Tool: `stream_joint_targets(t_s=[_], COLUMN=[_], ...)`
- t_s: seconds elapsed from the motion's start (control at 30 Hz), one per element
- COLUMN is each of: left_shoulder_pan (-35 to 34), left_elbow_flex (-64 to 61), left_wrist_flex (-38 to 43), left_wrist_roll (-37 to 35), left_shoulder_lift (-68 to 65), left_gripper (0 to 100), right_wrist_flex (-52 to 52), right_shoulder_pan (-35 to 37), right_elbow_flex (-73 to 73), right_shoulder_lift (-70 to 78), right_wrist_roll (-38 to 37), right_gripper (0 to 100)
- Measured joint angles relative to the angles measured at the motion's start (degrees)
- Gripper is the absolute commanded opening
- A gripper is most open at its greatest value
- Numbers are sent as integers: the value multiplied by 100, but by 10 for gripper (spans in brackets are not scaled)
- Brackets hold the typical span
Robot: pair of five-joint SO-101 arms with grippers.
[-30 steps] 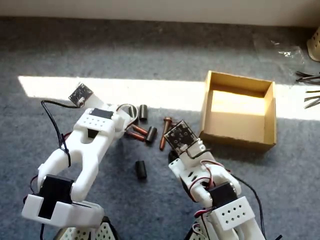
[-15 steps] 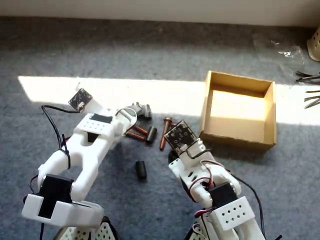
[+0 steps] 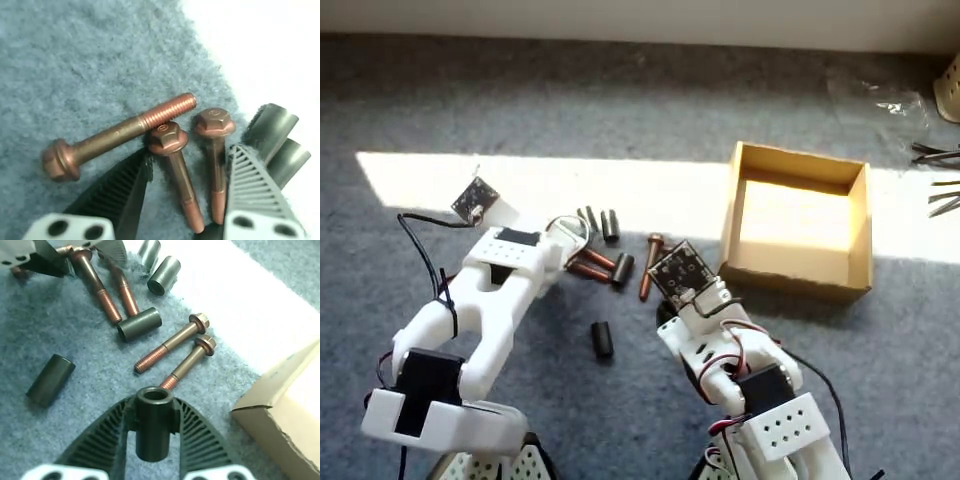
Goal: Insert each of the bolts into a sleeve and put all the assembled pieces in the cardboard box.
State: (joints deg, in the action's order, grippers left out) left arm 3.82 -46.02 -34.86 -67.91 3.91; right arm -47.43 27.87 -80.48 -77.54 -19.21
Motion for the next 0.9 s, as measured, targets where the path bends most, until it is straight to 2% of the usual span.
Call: stream_joint_targets(t_s=[0.9], left_shoulder_pan=[-44], left_elbow_flex=[-105], left_wrist_flex=[9], left_wrist_roll=[0], left_shoulder_lift=[88], left_gripper=[262], right_wrist_flex=[0], right_shoulder_pan=[0], right_elbow_flex=[0], right_shoulder_lift=[0], right_wrist_roll=[0], right_gripper=[5])
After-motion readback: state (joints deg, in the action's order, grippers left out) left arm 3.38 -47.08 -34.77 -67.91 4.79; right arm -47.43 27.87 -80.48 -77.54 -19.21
